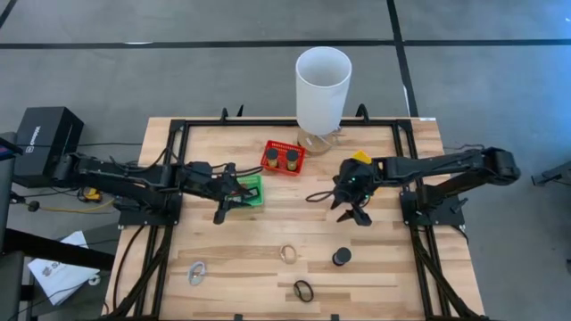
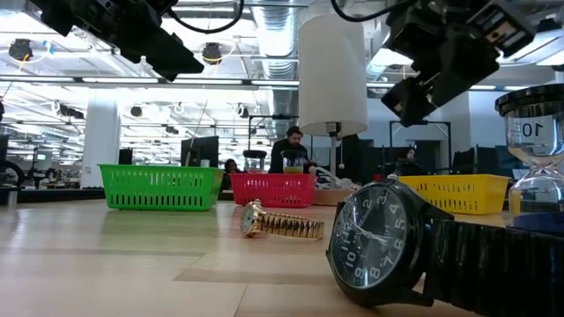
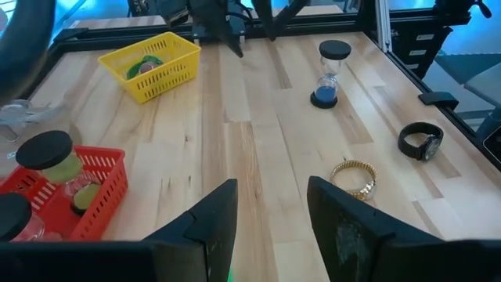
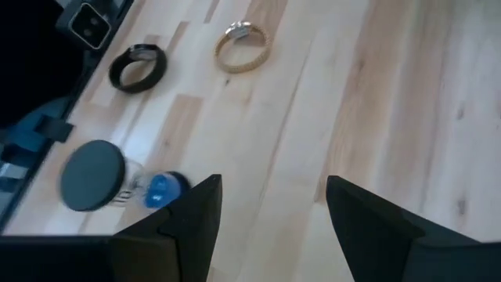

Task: Pick & Place Office items
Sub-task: Put the black hourglass into the red bin

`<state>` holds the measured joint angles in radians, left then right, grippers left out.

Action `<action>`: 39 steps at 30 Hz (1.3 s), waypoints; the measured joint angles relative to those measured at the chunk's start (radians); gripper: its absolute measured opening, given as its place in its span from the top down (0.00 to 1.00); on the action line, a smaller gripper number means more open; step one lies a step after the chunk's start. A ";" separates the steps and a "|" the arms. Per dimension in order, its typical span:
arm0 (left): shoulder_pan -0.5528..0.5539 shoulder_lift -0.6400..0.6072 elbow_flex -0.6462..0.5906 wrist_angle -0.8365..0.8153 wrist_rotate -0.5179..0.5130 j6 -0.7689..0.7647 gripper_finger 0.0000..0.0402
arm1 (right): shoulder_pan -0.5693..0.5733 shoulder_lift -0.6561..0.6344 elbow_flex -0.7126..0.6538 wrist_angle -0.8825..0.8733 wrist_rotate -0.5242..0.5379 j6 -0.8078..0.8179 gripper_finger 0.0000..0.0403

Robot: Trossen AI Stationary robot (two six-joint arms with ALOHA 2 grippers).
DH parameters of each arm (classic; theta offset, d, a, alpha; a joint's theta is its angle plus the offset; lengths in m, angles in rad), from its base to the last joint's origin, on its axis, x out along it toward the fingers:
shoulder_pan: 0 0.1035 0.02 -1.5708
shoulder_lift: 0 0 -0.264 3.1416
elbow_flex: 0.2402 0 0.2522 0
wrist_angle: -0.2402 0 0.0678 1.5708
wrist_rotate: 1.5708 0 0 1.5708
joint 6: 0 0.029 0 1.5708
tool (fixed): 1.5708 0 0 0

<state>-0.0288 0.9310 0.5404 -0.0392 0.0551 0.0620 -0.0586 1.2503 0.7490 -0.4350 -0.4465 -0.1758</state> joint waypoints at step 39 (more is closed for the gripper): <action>0.000 0.000 0.000 0.050 -0.003 0.000 0.63 | 0.267 0.173 -0.050 0.667 0.003 0.175 0.45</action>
<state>-0.0288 0.9310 0.5404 0.0105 0.0521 0.0620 0.2085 1.4235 0.6992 0.2323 -0.4436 -0.0006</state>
